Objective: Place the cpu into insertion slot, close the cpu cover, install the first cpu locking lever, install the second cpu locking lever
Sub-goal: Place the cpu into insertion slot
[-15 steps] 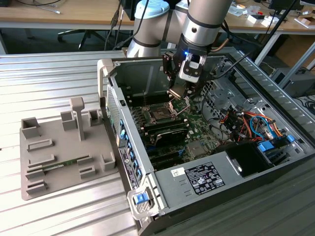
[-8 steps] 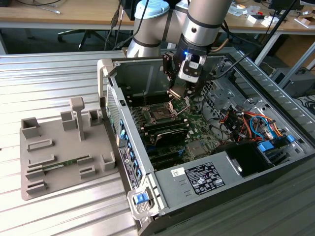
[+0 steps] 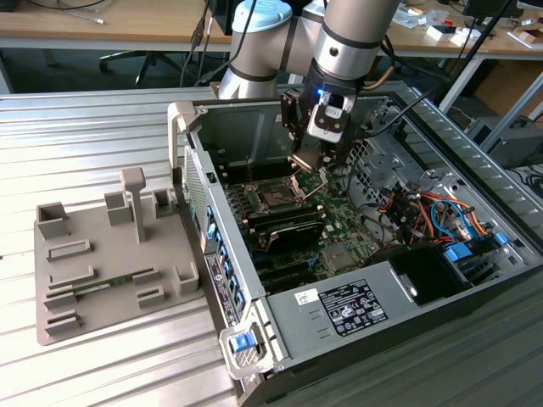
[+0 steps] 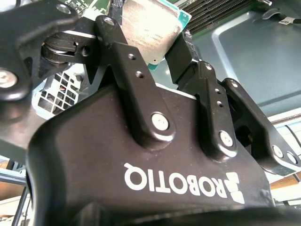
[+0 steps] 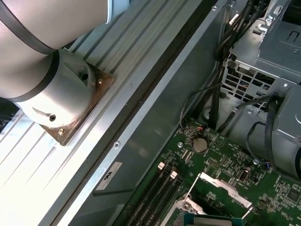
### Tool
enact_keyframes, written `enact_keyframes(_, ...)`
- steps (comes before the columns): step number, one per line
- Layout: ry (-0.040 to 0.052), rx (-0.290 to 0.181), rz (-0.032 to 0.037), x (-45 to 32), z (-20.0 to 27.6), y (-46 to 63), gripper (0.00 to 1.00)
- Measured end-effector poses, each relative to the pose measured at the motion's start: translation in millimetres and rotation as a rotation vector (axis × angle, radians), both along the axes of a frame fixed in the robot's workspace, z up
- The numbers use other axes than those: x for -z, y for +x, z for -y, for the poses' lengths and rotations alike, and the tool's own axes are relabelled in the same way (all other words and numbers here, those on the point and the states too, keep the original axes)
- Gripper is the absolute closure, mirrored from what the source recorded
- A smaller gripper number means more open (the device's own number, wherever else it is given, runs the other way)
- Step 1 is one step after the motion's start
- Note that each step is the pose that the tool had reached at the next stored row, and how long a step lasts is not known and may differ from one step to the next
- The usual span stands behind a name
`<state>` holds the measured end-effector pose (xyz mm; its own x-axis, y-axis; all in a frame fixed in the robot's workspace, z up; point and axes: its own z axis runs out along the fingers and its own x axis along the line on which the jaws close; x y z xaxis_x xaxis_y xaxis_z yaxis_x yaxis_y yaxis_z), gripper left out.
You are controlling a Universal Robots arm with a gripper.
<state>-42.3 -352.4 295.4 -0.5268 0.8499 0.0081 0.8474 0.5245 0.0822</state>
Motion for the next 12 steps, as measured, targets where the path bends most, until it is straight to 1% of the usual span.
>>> enact_keyframes(4, -0.014, 0.002, 0.0, 0.2, 0.0, 0.0, 0.46)
enact_keyframes(8, -0.0251, 0.005, 0.0, 0.4, 0.0, 0.0, 0.46)
enact_keyframes(12, -0.031, 0.008, -0.0002, 0.4, 0.0, 0.0, 0.46)
